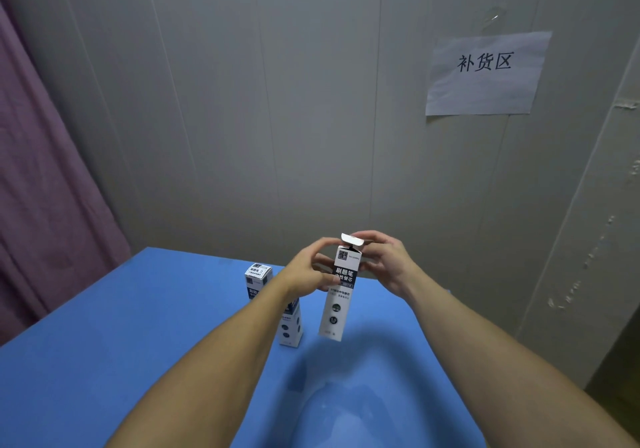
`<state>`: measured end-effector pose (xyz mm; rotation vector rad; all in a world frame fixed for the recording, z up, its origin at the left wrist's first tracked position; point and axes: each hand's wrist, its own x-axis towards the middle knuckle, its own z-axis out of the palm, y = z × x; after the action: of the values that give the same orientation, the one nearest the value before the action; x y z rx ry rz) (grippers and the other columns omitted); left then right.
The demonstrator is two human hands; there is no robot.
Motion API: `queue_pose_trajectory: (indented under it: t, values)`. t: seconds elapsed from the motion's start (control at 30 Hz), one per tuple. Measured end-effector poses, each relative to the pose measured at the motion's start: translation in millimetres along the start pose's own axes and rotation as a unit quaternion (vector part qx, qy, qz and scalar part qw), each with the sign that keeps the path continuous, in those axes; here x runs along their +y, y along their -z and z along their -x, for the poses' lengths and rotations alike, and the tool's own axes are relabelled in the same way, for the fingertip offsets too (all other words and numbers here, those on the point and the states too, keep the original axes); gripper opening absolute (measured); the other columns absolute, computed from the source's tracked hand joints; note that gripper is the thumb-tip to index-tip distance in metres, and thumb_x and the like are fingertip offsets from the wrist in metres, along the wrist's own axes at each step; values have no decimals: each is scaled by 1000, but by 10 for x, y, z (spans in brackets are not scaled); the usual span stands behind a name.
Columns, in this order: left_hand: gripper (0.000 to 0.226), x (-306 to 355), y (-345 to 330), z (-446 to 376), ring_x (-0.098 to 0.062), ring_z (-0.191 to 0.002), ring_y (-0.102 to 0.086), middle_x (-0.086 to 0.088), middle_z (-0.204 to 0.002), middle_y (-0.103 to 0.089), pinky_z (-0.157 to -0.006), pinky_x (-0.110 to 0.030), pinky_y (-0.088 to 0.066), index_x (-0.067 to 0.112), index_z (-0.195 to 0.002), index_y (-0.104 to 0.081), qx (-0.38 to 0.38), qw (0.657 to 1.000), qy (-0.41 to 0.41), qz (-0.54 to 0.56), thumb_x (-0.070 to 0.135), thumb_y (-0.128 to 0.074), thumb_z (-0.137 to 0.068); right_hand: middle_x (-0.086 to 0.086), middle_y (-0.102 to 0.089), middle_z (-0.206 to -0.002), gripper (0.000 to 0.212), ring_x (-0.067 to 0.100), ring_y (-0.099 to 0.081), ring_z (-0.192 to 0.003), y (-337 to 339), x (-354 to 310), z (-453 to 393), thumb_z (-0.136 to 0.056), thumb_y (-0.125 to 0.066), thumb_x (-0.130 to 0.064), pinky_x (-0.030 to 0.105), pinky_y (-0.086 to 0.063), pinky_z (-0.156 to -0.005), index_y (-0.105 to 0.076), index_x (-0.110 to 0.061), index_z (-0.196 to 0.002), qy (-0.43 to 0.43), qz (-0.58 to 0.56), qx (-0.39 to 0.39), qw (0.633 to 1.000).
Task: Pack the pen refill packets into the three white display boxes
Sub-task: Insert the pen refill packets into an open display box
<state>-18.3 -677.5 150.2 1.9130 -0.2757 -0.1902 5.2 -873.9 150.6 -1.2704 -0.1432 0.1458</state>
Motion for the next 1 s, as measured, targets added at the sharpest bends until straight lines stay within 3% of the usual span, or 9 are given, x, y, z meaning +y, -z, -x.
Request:
queue_pose_trajectory:
  t: [0.1,0.23,0.33,0.47,0.73,1.0]
  values:
    - [70,-1,19,-3,-26,-103,-70,-13,-114,-68,-80,-40,-63,43,-128,-57,-5,1000,8,-1,-9,-71,-83,19,-66,-92,35,33,-63,-81,25,47,-26,-75,-44,6,37,-48,-63,-71,0,-97,-14,-25,-11,1000]
    - [69,5,25,-6,-24,-104,-70,-10,-115,-69,-80,-42,-63,44,-129,-56,-13,1000,15,-13,-6,-72,-84,18,-69,-95,24,31,-66,-86,44,91,-29,-80,-72,-16,42,-47,-72,-71,-4,-101,-3,2,-14,1000]
    - [68,0,17,-5,-24,-103,-70,-10,-113,-69,-79,-42,-63,42,-128,-55,-11,1000,14,-18,-6,-71,-84,15,-70,-94,10,28,-67,-81,29,88,-27,-90,-71,-13,34,-49,-60,-70,-6,-97,2,15,-2,1000]
    - [63,-6,2,-11,-26,-98,-73,-13,-111,-69,-77,-41,-63,38,-125,-53,-4,1000,6,-15,-8,-70,-85,13,-71,-90,5,26,-67,-76,23,50,-12,-91,-69,-9,33,-50,-57,-69,-5,-94,1,8,-2,1000]
    - [61,-19,2,-41,-25,-96,-73,-13,-108,-70,-74,-37,-62,41,-120,-51,6,1000,5,-30,-5,-72,-84,15,-72,-90,17,28,-69,-80,44,34,-3,-91,-69,-9,34,-55,-55,-68,4,-101,5,34,-5,999]
    - [60,-17,-14,-84,-25,-97,-72,-13,-107,-70,-79,-43,-63,37,-121,-51,5,999,8,-36,-6,-70,-85,21,-69,-85,16,31,-65,-76,78,50,-37,-90,-71,-8,35,-53,-56,-63,2,-81,19,79,-25,996]
